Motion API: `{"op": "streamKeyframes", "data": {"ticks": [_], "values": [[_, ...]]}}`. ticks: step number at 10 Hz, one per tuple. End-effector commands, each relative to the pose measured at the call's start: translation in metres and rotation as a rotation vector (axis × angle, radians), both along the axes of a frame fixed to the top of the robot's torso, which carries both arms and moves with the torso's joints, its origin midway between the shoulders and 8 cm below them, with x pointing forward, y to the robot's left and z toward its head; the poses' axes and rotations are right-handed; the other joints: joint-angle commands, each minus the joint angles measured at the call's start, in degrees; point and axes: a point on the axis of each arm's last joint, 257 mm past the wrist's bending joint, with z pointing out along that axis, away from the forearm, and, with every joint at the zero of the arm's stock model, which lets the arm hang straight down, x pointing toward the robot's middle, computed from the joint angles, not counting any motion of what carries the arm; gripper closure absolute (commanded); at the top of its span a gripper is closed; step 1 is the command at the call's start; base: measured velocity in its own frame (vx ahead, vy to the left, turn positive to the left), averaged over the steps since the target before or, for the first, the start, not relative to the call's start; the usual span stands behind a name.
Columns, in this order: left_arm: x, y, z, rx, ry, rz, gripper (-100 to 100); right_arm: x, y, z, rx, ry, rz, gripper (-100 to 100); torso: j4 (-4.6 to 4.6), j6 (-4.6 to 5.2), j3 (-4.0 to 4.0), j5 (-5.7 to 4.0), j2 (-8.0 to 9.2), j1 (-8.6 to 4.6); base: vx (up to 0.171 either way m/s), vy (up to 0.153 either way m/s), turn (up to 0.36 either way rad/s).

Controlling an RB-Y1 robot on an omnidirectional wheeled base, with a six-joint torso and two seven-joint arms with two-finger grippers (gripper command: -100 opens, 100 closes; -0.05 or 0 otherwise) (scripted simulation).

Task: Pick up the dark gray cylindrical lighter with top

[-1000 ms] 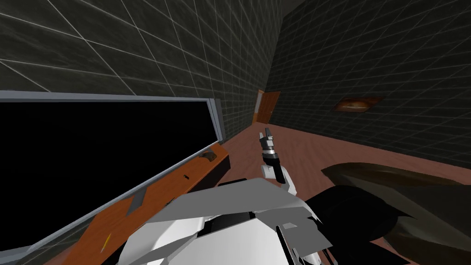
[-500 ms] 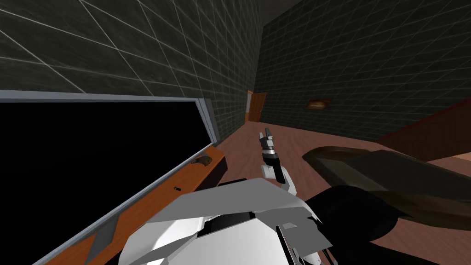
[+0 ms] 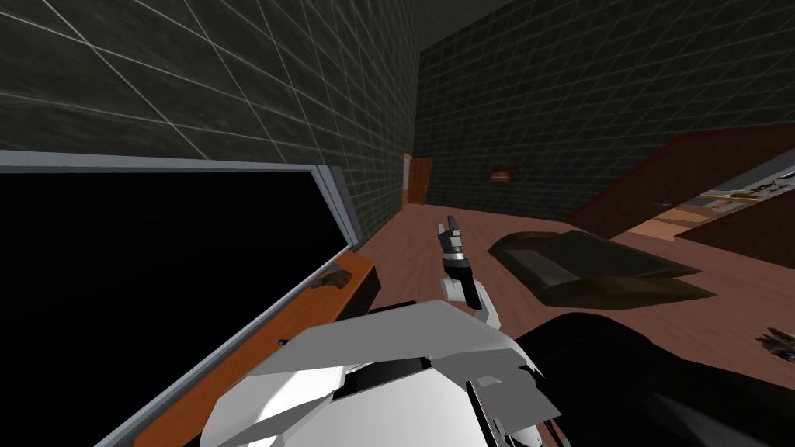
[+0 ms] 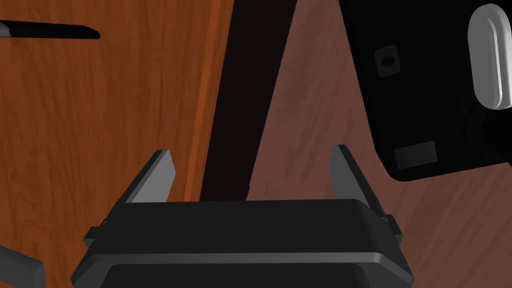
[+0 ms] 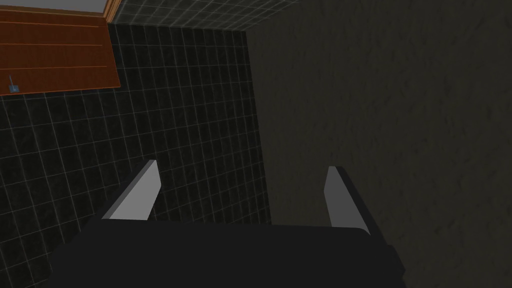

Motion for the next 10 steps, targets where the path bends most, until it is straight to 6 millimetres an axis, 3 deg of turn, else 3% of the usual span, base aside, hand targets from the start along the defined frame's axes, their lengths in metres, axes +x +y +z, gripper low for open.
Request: {"op": "streamKeyframes", "data": {"ticks": [1,8,10], "values": [[-0.020,0.001,-0.006,-0.053,0.050,0.066,-100,0.000,0.000,0.000,0.000,0.000,0.000,0,0.00,0.00,0.00,0.00,0.00,0.00,-0.011,0.076,-0.363],[-0.080,0.007,-0.012,-0.228,0.202,0.312,-100,0.000,0.000,0.000,0.000,0.000,0.000,0,-0.01,0.03,-0.03,0.02,-0.06,0.09,-0.014,0.099,-0.377],[-0.086,0.007,-0.010,-0.260,0.218,0.357,-100,0.000,0.000,0.000,0.000,0.000,0.000,0,-0.02,-0.04,-0.05,0.03,-0.09,0.09,-0.023,0.076,-0.211]]}}
